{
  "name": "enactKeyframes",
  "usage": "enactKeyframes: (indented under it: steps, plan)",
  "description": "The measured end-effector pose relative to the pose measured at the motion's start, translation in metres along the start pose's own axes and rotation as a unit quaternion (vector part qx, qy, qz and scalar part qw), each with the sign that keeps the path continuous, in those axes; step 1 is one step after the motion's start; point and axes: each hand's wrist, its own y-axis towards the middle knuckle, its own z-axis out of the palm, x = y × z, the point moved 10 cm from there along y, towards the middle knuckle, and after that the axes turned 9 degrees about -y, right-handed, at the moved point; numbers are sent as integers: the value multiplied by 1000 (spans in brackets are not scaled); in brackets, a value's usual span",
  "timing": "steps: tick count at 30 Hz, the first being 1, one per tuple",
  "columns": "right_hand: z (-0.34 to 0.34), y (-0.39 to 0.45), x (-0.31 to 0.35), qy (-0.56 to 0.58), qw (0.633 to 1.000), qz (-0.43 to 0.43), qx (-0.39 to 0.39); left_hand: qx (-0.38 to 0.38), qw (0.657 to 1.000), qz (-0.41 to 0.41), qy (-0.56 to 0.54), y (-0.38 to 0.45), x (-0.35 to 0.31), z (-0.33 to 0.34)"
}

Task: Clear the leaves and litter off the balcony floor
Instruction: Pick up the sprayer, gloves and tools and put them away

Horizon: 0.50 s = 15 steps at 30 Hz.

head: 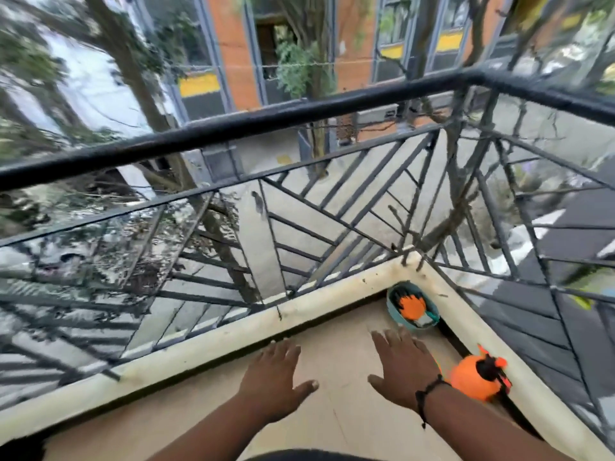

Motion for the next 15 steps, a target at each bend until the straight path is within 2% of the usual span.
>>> enactKeyframes:
  steps: [8, 11, 15]
  plan:
    - [-41, -16, 138, -40, 992, -104, -52, -72, 993, -83, -48, -89, 106, -12]
    - [-51, -26, 204, -76, 984, -142, -80, -111, 986, -106, -68, -141, 152, -6]
    - [-48, -51, 304, -98, 974, -192, -76, -148, 971, -166, -87, -230, 231, 16]
